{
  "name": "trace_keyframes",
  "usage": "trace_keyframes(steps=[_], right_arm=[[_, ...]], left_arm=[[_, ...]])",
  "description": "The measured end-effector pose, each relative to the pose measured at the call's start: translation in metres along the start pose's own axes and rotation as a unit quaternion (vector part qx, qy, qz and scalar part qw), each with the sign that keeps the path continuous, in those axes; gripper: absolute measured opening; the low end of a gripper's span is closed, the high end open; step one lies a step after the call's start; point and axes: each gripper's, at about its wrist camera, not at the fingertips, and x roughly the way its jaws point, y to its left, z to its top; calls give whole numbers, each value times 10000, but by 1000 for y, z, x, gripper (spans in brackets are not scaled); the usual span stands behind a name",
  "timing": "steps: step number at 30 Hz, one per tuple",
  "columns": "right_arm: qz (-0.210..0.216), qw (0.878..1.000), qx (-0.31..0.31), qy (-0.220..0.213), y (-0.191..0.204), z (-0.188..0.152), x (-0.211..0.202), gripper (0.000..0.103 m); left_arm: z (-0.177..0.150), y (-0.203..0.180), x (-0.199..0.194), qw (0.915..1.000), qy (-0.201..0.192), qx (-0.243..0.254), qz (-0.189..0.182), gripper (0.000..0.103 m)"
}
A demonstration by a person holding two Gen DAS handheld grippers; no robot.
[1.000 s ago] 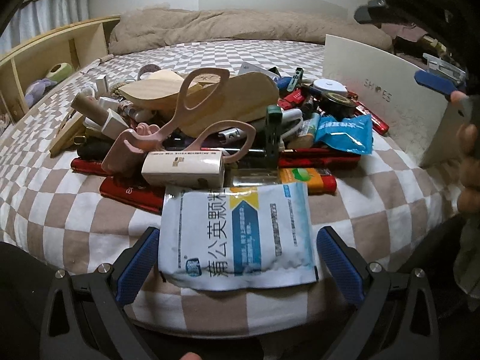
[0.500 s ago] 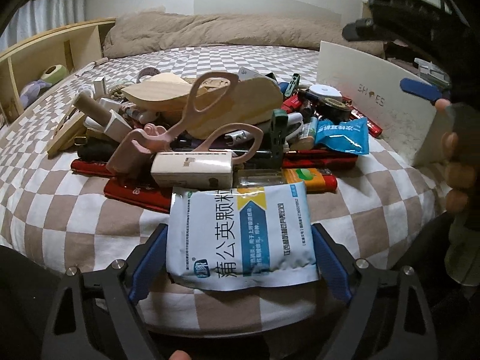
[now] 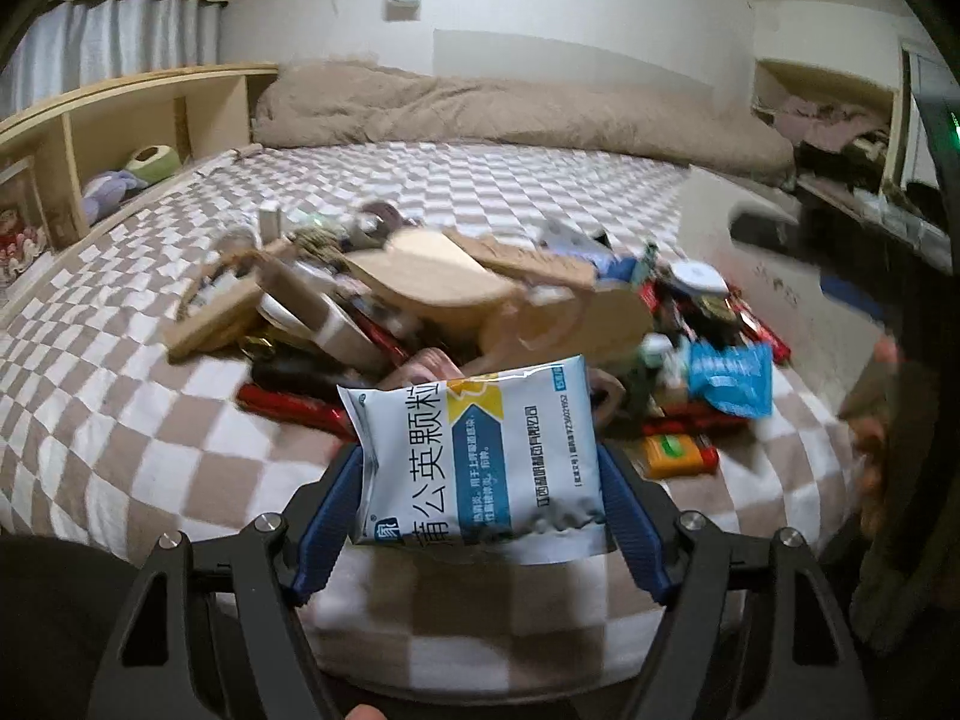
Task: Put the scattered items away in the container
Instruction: 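Lift the blue sachet with the left tool while the right tool grasps the white box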
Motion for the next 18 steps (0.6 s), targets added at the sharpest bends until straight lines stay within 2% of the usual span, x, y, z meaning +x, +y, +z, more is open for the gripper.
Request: trace_keyframes(steps=[5,10,14,18], right_arm=[[32,9997,-142,181,17,-12,-4,103],[101,9991,-332,255,40,-24,-9,103],[212,9986,-434,218,66,-39,-14,103],[251,9979,-541,271,91,-55,-13,103]], left_arm=[[31,23,-11,9987,-455,-143,188,77],[68,50,-19,9935,-1006,-238,472,77],[90,66,-22,9892,-1319,-399,501,77],[93,80,-18,9880,-1375,-524,467,77]])
